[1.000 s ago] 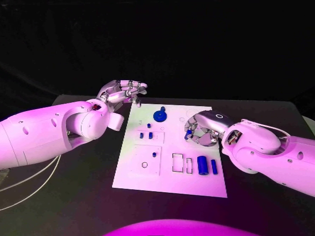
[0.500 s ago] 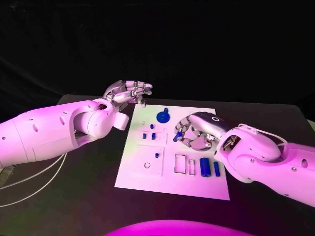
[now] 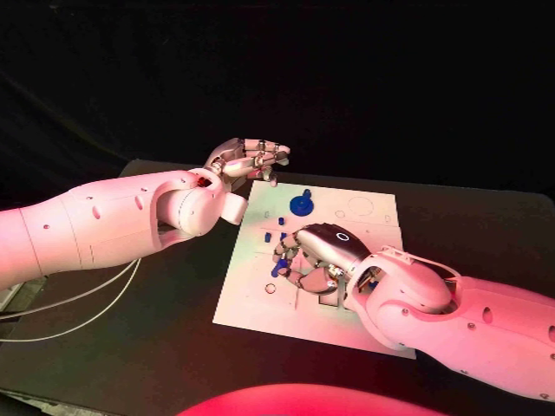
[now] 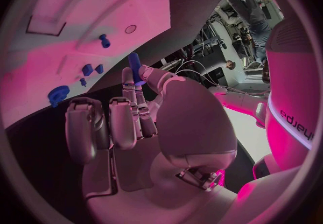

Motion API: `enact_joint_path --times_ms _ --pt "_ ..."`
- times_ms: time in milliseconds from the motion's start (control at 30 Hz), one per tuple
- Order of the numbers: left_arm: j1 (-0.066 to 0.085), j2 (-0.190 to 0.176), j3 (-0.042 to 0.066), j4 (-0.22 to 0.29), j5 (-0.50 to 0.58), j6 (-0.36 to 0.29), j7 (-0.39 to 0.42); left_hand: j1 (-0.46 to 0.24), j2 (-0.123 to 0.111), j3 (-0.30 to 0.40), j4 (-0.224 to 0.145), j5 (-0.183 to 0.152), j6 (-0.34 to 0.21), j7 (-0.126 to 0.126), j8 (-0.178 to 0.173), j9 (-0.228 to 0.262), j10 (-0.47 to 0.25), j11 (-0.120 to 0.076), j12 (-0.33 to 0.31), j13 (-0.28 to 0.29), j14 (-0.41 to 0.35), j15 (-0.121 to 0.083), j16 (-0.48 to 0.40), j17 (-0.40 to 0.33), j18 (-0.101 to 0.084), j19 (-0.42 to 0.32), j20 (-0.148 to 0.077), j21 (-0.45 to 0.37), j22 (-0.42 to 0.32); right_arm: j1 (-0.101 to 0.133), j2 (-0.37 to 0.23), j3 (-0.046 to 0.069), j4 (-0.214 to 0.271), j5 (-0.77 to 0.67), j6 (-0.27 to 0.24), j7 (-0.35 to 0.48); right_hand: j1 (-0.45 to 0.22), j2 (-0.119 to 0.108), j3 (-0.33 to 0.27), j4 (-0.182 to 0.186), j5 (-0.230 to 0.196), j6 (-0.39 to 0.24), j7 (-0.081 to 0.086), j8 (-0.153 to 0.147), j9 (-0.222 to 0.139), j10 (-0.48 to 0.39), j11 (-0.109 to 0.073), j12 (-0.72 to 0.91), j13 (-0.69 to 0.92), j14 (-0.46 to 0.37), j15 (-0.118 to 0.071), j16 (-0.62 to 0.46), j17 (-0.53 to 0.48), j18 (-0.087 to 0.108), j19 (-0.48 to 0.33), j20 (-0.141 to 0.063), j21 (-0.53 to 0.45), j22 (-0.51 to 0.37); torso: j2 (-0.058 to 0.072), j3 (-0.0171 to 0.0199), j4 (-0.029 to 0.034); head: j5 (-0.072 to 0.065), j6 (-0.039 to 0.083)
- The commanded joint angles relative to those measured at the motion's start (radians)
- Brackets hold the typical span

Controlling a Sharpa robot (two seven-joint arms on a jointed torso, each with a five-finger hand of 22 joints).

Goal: Assemble the parts on the task board

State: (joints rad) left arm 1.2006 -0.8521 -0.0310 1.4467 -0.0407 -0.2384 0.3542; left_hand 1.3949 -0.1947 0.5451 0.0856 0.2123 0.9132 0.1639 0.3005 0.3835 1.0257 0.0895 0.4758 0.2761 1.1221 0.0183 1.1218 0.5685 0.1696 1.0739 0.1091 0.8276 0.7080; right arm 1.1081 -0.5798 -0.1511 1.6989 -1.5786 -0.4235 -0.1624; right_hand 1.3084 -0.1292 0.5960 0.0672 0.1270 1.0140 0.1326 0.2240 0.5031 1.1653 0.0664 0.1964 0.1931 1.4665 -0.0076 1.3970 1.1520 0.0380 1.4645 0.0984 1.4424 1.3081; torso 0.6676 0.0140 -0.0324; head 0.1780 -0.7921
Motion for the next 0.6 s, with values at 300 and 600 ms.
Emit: enact_joint_path --times_ms 300,600 --pt "0.0 0.011 -0.001 0.002 0.007 0.027 0.006 0.004 0.003 -0.007 0.0 0.0 -0.009 0.001 0.004 -0.001 -0.007 0.002 0.007 0.001 -0.006 0.0 -0.006 -0.001 0.015 0.008 -0.003 -0.006 -0.001 -0.044 0.053 -0.004 -0.056 -0.066 0.029 0.021 0.007 0.002 0.001 -0.008 0.005 0.005 -0.001 0.008 0.017 0.004 0.001 0.003 0.0 0.024 -0.003 0.006 0.0 -0.008 0.05 -0.006 -0.001 0.202 0.001 0.0001 0.0009 0.019 -0.017" --pt "0.0 0.011 -0.001 0.003 0.007 0.028 0.005 0.004 0.003 -0.007 0.0 0.0 -0.009 0.0 0.004 -0.001 -0.007 0.002 0.008 0.001 -0.007 0.0 -0.006 -0.001 0.015 0.008 -0.003 -0.006 -0.002 -0.05 0.058 -0.007 -0.079 -0.103 0.06 -0.004 0.006 0.002 0.001 -0.008 0.006 0.004 0.0 0.008 0.018 0.004 0.001 0.003 0.0 0.025 -0.003 0.006 0.002 -0.009 0.051 -0.006 0.001 0.203 0.0 0.001 -0.0012 0.018 -0.021"
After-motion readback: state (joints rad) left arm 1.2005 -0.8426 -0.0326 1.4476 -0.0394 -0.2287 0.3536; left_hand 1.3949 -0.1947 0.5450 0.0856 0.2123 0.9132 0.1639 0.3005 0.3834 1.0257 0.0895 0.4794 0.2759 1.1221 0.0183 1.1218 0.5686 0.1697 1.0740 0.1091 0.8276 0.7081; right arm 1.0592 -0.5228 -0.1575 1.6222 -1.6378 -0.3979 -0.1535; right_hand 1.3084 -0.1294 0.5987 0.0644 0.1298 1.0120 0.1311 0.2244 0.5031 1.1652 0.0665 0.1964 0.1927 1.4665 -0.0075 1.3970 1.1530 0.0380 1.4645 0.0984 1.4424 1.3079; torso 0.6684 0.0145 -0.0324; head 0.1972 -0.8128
